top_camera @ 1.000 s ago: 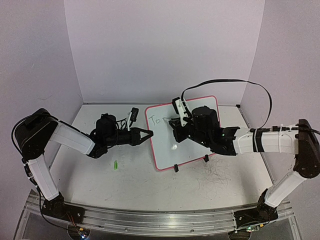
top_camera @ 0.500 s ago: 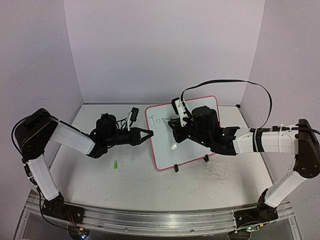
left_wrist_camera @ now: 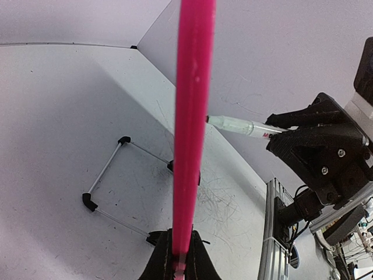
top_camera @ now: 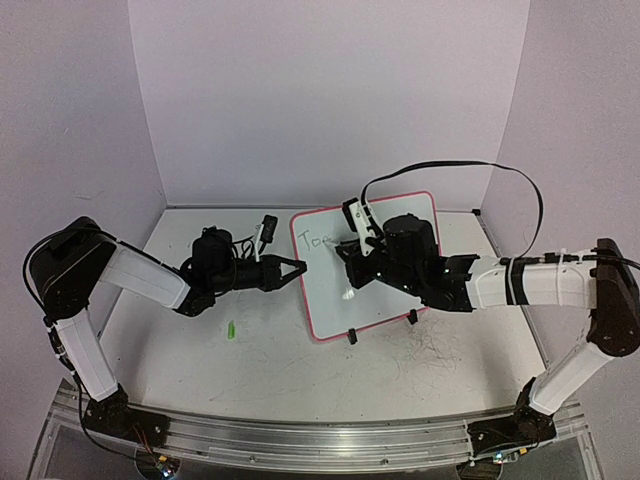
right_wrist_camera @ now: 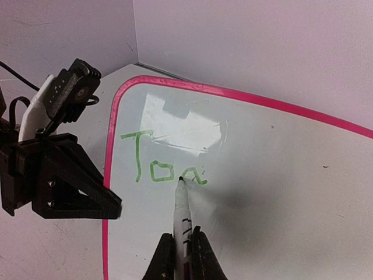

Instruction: Write a sentence on the whiteboard

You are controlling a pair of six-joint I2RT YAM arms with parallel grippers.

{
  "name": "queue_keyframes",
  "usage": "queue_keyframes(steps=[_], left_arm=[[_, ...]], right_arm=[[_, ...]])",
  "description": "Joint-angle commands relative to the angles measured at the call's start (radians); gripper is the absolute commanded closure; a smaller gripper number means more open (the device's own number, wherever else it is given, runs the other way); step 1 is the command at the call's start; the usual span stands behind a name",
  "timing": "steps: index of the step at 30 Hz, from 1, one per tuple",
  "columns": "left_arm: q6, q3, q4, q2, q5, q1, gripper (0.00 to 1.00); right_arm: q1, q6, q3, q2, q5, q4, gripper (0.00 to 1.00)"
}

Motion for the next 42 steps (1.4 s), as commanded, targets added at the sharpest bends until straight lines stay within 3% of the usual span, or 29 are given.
queue_keyframes(steps=[1, 42], left_arm=[[-0.02, 0.028, -0.015, -0.04, 0.011, -0.004, 1.0], [-0.007, 0.019, -0.023, -0.054, 0.012, -0.005, 1.0]], right_arm=[[0.003, 0.007, -0.019, -0.011, 0.014, -0.01, 1.0], [-0.001, -0.006, 0.097, 0.054, 0.146, 0.032, 1.0]])
